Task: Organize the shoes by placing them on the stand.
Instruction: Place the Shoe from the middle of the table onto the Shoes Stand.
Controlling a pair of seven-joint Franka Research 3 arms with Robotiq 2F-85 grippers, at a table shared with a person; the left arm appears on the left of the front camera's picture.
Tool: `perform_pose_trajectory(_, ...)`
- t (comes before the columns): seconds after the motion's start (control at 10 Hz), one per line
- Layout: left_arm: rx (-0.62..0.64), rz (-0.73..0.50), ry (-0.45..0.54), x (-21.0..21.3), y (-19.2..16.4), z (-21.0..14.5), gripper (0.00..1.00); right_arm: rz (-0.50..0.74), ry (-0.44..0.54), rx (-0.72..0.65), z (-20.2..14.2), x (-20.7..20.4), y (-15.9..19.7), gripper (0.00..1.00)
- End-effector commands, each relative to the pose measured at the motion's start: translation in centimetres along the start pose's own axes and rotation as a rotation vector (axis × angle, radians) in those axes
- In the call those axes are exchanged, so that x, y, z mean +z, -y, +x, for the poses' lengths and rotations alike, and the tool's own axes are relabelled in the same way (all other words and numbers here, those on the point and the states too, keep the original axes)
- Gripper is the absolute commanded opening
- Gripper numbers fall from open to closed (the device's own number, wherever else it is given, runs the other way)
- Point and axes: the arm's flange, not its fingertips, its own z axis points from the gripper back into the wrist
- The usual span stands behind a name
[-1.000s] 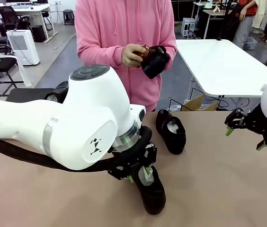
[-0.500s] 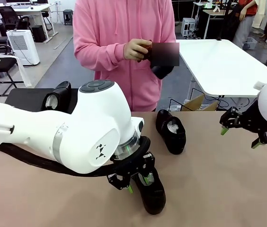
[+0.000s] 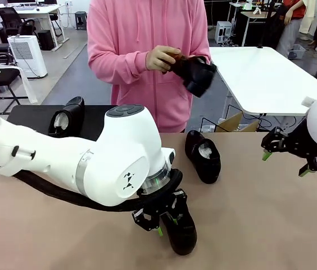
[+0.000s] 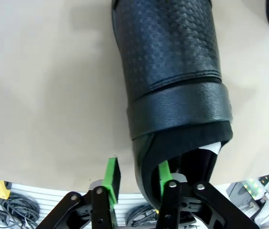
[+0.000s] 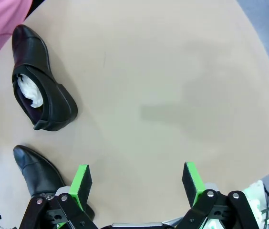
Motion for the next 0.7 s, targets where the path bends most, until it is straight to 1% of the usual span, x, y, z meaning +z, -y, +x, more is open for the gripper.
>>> perform_pose_trajectory(0.0, -0.022, 0.021, -0.002, 0.2, 0.7, 0.3, 0.00, 0.018, 0.000, 0.012, 0.2, 0.0, 0.0, 1.00)
perform_pose_trajectory(0.3, -0.042, 0.039, -0.022, -0.1, 1.2, 0.6, 0.00, 0.018, 0.000, 0.012, 0.2, 0.0, 0.0, 1.00)
perform_pose_trajectory(0.4, -0.044, 0.051, -0.043, -0.2, 1.2, 0.7, 0.00, 0.018, 0.000, 0.012, 0.2, 0.0, 0.0, 1.00)
perform_pose_trajectory(0.5, -0.077, 0.034, -0.101, -0.2, 1.1, 0.4, 0.00, 0.018, 0.000, 0.012, 0.2, 0.0, 0.0, 1.00)
perform_pose_trajectory(0.6, -0.140, 0.010, -0.071, 1.8, 0.6, 0.1, 0.00, 0.018, 0.000, 0.012, 0.2, 0.0, 0.0, 1.00)
